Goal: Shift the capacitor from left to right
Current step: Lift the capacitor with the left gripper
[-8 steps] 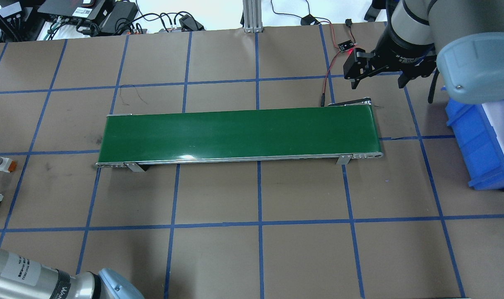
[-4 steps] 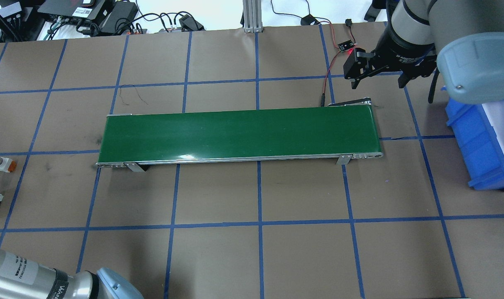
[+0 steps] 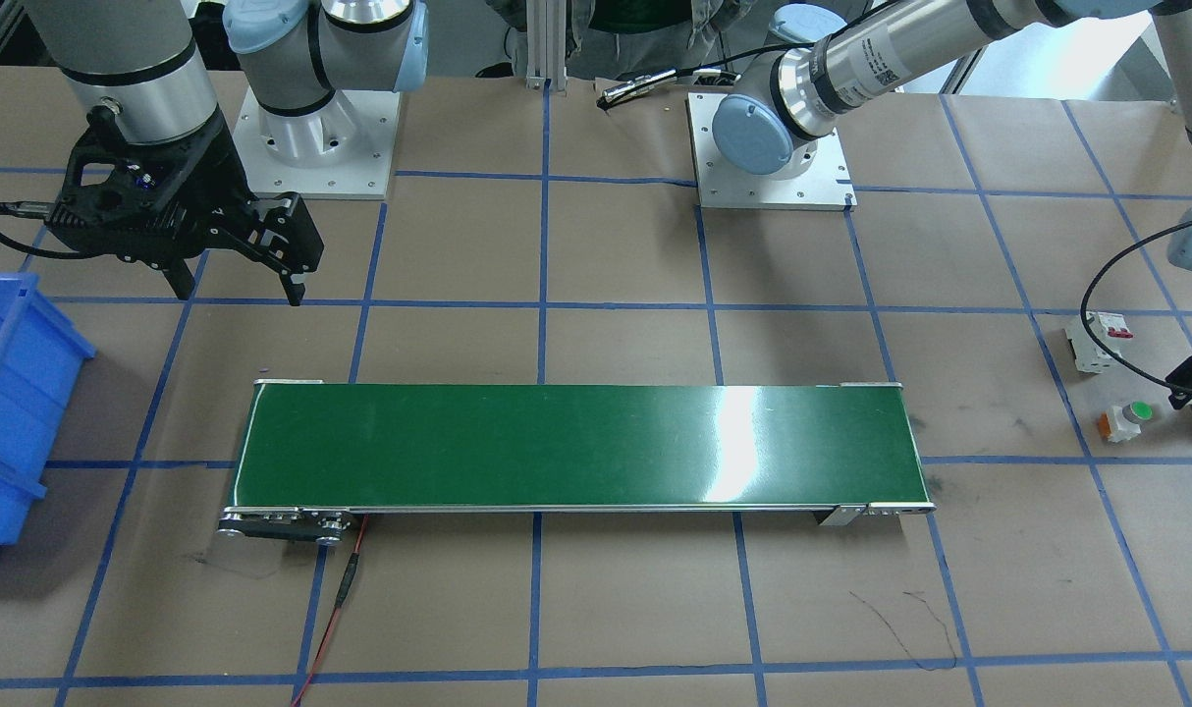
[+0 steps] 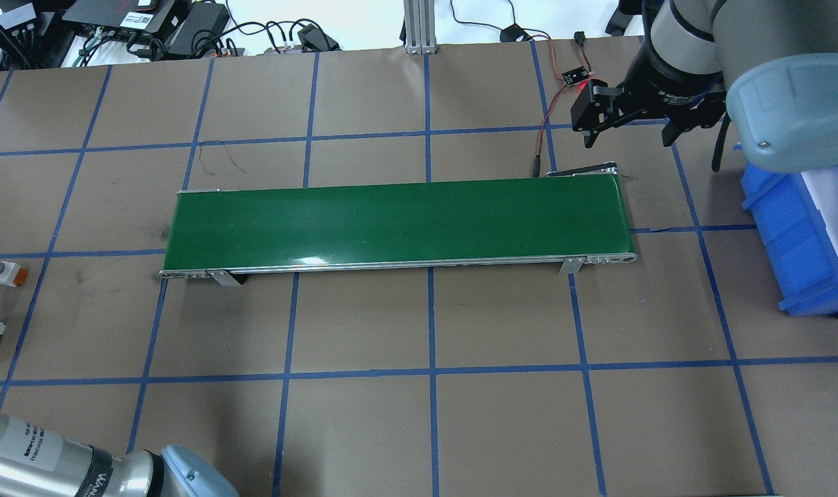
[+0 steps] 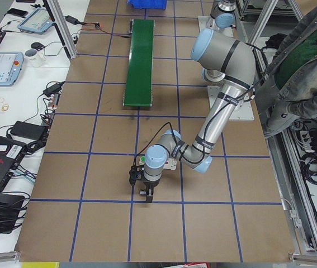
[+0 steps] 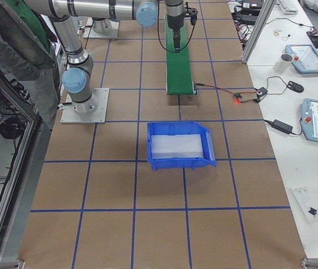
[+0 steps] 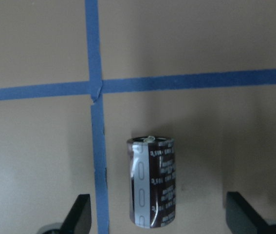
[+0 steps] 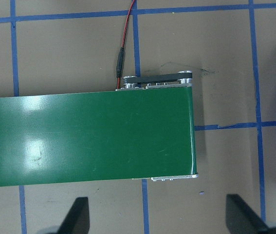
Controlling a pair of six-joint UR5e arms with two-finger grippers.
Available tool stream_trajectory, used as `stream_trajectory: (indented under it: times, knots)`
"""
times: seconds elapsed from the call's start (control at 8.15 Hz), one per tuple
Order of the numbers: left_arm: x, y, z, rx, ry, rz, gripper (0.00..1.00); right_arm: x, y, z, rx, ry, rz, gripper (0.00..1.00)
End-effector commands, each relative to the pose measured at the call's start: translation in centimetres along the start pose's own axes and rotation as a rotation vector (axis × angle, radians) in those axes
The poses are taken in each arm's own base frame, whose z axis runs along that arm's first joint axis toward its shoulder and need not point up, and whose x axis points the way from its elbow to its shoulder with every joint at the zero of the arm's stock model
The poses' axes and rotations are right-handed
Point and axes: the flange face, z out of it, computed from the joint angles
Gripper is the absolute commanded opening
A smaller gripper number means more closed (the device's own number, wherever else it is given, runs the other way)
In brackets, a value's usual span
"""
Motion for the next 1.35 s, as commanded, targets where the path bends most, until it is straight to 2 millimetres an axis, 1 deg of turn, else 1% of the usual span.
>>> stream_trajectory:
  times: [0.0,0.12,0.25,0.37,0.74,0.98,1.23]
  knots:
    - [-0.41,-0.23,-0.03,0.004,-0.006,0.000,0.90,0.01,0.00,0.00,0.000,0.001,0.000,1.00]
    - [-0.52,-0.29,-0.13,0.005,-0.009,0.001,0.84,0.01,0.00,0.00,0.000,0.001,-0.001,1.00]
    - [-0.58,-0.32,-0.18,0.006,-0.010,0.001,0.76,0.01,0.00,0.00,0.000,0.001,-0.001,1.00]
    - [-0.59,-0.32,-0.20,0.007,-0.012,0.001,0.70,0.01,0.03,0.07,-0.001,0.001,-0.001,1.00]
    - [-0.53,-0.30,0.11,0.004,-0.008,-0.002,0.68,0.01,0.00,0.00,0.000,0.001,-0.001,1.00]
    - [-0.57,-0.32,0.16,0.004,-0.007,-0.003,0.58,0.01,0.00,0.00,0.000,0.001,-0.001,1.00]
    - [-0.60,-0.30,0.06,0.002,-0.010,-0.008,0.36,0.01,0.00,0.00,0.000,0.001,-0.001,1.00]
